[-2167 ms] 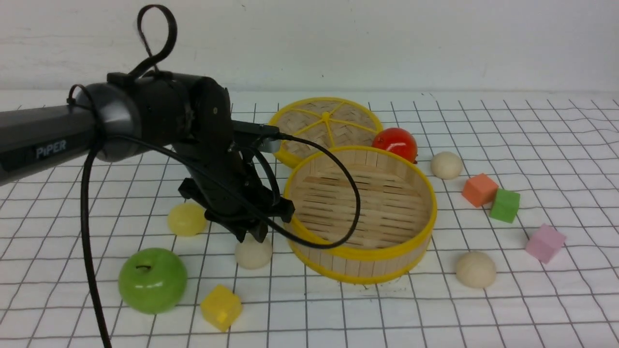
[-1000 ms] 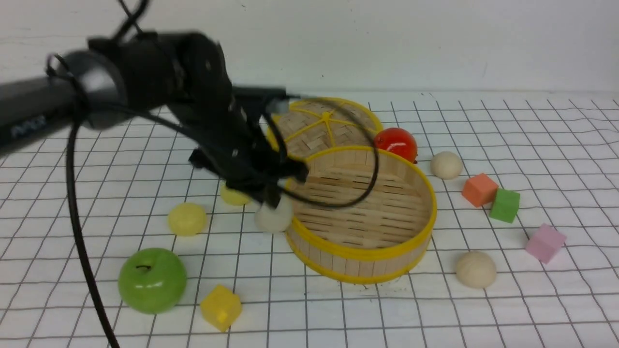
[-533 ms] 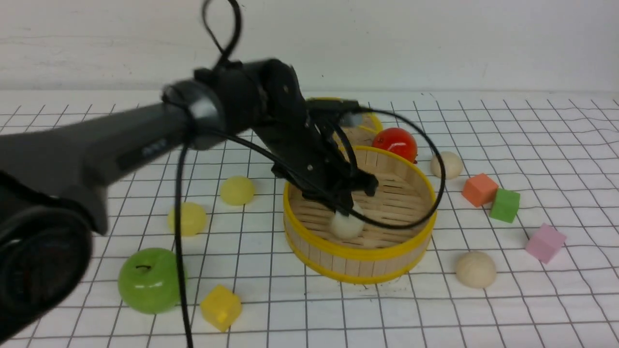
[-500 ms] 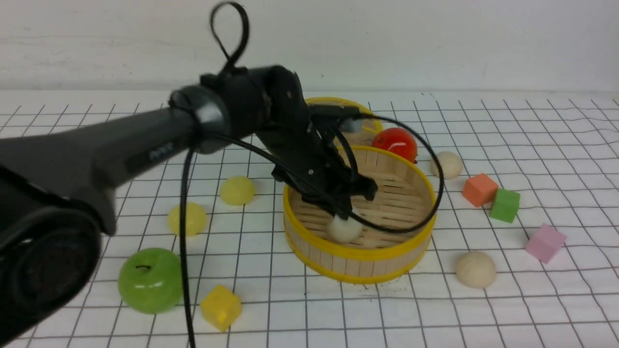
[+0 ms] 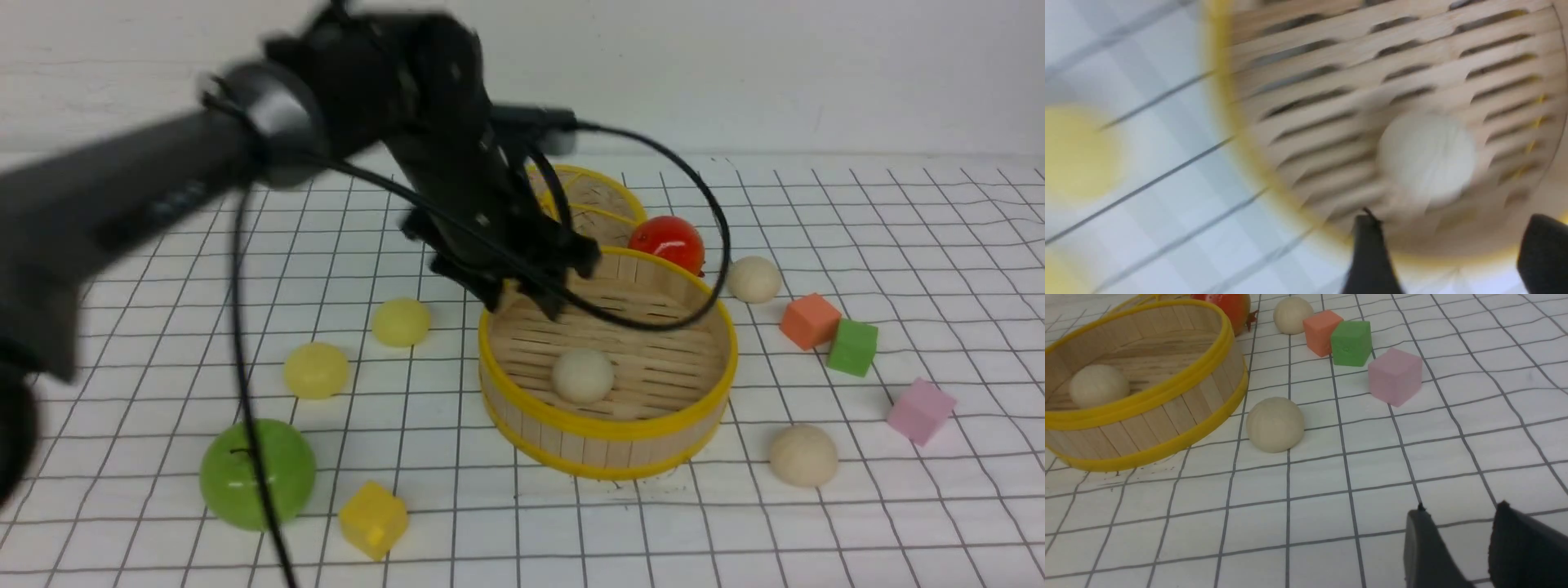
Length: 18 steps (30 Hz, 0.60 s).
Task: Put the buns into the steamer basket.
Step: Use the left arm to grab a steamed stuffed bun
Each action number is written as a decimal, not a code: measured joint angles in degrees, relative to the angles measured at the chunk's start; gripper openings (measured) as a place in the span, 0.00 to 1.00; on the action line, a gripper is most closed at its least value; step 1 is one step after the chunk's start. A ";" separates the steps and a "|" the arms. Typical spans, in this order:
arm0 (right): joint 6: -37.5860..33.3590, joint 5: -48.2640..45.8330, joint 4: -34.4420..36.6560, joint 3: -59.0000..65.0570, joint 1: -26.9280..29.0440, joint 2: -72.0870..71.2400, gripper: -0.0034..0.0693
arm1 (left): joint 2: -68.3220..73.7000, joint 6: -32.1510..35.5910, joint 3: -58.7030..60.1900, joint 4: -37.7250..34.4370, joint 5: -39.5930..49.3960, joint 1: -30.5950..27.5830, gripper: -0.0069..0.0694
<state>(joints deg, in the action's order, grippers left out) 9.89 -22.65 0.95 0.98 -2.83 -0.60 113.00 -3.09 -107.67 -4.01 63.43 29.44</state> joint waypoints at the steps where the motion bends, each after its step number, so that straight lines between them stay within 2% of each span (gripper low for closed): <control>1: 0.00 0.00 0.00 0.00 0.00 0.00 0.38 | -2.00 -1.59 1.17 2.44 2.17 -0.28 0.54; 4: 0.00 0.00 0.00 0.00 0.00 0.00 0.38 | -6.11 -3.98 8.24 5.64 5.24 -2.78 0.31; 8: 0.00 0.00 0.00 0.00 0.00 0.00 0.38 | -7.00 -4.31 18.07 5.45 1.17 -8.65 0.08; 14: 0.00 0.00 0.00 0.00 0.00 0.00 0.38 | -6.56 -2.56 21.07 4.02 -4.86 -15.83 0.08; 17: 0.00 0.00 0.00 0.00 0.00 0.00 0.38 | -6.35 -1.06 21.07 3.47 -7.37 -17.12 0.11; 18: 0.00 0.00 0.00 0.00 0.00 0.00 0.38 | -5.96 -0.39 21.07 3.47 -8.62 -17.35 0.15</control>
<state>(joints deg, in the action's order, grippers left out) 9.89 -22.65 0.95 0.98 -2.83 -0.60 107.04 -3.48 -86.60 -0.55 54.80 12.09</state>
